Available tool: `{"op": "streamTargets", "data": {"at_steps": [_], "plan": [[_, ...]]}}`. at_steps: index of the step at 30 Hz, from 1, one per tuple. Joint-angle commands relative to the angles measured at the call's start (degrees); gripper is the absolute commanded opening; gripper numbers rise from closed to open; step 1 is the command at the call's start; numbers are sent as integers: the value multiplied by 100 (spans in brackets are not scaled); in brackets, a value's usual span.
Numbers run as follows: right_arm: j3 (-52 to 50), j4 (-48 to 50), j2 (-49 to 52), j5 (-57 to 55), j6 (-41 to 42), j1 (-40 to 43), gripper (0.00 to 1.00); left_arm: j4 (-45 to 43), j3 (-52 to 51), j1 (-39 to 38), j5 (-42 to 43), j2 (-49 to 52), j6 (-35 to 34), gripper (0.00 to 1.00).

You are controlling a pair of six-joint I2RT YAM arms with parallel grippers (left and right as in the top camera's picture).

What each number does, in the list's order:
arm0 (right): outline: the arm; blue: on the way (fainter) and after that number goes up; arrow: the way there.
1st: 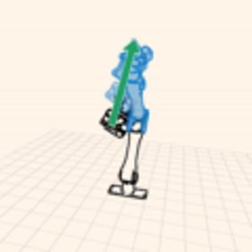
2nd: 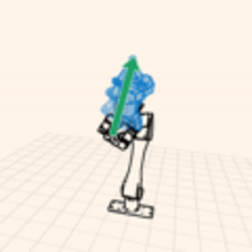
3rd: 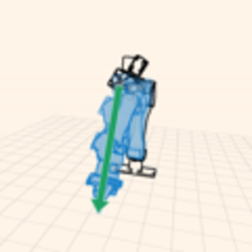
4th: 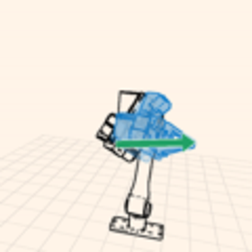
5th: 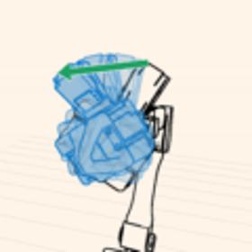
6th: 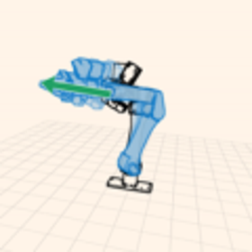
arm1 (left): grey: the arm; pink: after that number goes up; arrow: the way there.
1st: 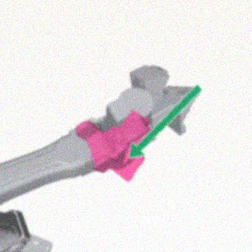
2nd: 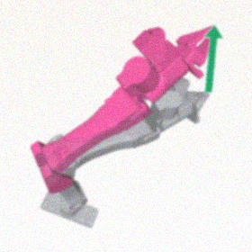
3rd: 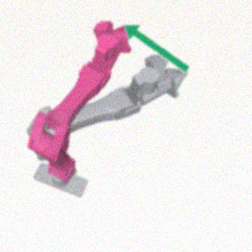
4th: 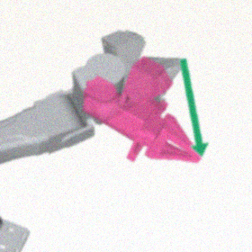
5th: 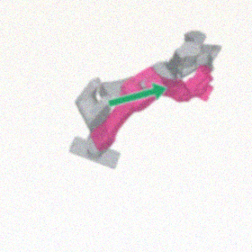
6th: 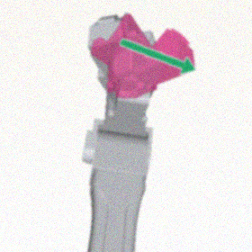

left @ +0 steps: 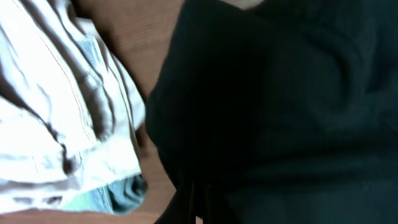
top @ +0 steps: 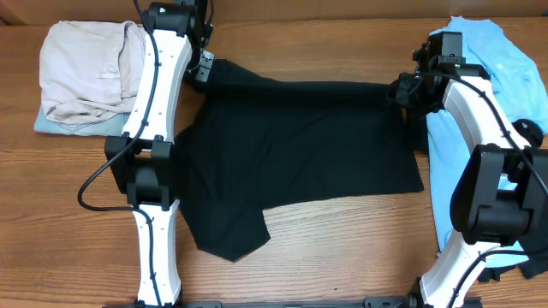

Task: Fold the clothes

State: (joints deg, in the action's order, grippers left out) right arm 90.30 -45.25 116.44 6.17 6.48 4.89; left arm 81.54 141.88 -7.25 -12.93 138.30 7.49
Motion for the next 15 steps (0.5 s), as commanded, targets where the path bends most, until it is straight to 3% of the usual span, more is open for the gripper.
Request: {"op": "streamTargets", "data": {"at_steps": [1,8,10,13,15], "plan": [[7,-168,7,-306,55,133,13,238,22,133,59,15,-35,4],[0,-732,7,-306,52,133,14,946,22,131,507,15,-17,4],[0,-905,7,-304,52,133,23,1121,22,122,619,15,-17,5],[0,-1062,7,-306,52,133,45,1307,22,122,704,15,-15,24],[2,-1088,7,-304,55,133,52,1449,22,122,704,15,7,37]]}}
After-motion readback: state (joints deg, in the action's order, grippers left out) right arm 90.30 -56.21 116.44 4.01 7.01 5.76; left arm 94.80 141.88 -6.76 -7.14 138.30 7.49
